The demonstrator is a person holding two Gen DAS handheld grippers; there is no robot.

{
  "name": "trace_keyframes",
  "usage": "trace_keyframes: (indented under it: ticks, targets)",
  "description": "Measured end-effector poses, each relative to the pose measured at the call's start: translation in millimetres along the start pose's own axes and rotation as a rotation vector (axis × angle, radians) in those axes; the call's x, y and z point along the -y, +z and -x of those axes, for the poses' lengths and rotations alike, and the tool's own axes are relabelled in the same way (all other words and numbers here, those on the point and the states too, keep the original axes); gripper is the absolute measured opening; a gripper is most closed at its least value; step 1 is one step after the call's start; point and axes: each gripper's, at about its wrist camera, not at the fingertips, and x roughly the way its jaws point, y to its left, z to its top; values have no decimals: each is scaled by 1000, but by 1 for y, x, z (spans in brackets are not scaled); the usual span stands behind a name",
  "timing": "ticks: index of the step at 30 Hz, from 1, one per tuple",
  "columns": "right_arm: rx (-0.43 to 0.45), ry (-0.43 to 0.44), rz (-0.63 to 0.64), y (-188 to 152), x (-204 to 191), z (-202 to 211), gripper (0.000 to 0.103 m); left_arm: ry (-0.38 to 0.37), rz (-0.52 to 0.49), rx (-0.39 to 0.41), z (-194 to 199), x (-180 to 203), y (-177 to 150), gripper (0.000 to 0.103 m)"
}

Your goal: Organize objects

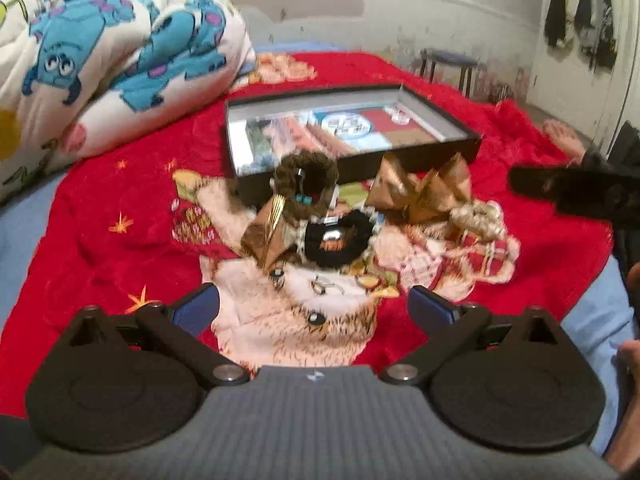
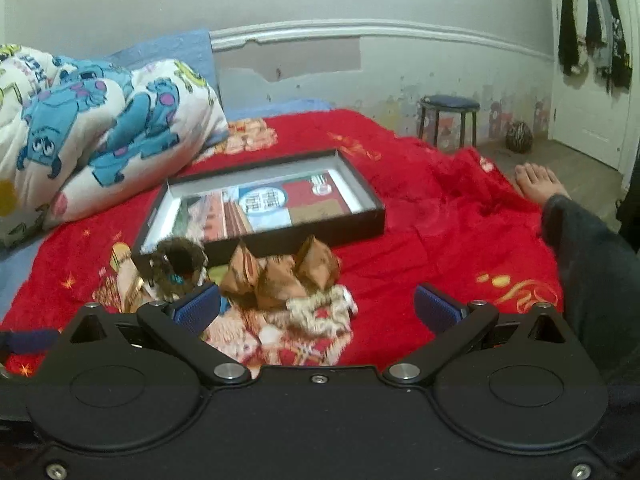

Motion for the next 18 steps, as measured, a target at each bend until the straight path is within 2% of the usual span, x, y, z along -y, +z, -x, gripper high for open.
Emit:
trace_keyframes:
  ticks: [2, 7, 11, 18]
  targets:
    - [7, 7, -4, 1, 2, 0, 103, 3, 1, -12, -1, 0, -1, 103]
    - [-23, 24, -52, -1, 13, -7, 103, -25, 5, 33, 7, 1, -2, 103]
    - [-6, 17, -67, -1, 14, -9, 103, -3, 17, 25, 6, 1, 1, 103]
    - [17, 8, -89, 10, 8, -9, 103, -38, -10, 38, 8, 7, 3, 103]
